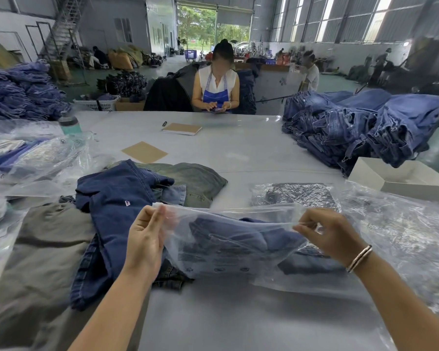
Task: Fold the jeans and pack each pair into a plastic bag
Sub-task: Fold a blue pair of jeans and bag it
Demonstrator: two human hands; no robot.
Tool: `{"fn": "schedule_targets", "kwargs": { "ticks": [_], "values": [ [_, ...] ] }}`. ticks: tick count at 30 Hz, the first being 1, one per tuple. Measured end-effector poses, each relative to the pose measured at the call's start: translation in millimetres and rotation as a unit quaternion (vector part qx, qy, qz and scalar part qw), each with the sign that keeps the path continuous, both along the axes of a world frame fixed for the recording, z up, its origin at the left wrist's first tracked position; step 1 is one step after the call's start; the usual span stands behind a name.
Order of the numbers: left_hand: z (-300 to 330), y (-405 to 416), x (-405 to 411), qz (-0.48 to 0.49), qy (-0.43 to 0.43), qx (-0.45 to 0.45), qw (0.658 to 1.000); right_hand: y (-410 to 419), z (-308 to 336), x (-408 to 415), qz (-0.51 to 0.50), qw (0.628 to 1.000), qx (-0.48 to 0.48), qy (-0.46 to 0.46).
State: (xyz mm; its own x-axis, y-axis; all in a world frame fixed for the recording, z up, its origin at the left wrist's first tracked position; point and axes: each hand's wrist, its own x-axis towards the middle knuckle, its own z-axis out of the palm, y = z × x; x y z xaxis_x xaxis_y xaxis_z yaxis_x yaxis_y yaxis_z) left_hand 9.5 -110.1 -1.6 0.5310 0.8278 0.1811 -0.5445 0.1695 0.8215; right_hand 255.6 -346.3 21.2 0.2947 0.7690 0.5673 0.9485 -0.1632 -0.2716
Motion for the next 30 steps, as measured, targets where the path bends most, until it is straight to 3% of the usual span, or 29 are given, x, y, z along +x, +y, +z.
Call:
{"fn": "schedule_targets", "kwargs": {
  "ticks": [3,7,12,15,18,21,25,30],
  "values": [
    [5,-3,1,-0.010,-0.015,-0.023,1.000,-1,7,2,-0.025,0.999,0.029,-0.033],
    [10,0,-2,-0.015,-0.027,-0.020,0.999,-7,10,5,-0.133,0.986,0.071,-0.070],
    [21,-5,-2,0.016,0.015,0.057,0.998,-13,22,21,-0.223,0.974,0.037,-0.001],
    [25,-13,7,0.024,0.047,0.085,0.995,7,34,5,-0.268,0.962,0.048,-0.014],
    [26,-25,19,0.023,0.052,0.059,0.997,48,49,-47,-0.194,0.974,0.113,-0.031],
    [25,-37,26,0.003,0.047,0.071,0.996,87,58,-101,-0.058,0.992,0.106,-0.029],
    [28,-46,30,-0.020,-0.010,0.039,0.999,122,58,-138,0.036,0.994,0.033,0.101],
    [26,-49,30,-0.076,-0.085,-0.084,0.990,133,49,-139,0.029,0.963,0.046,0.264]
  ]
}}
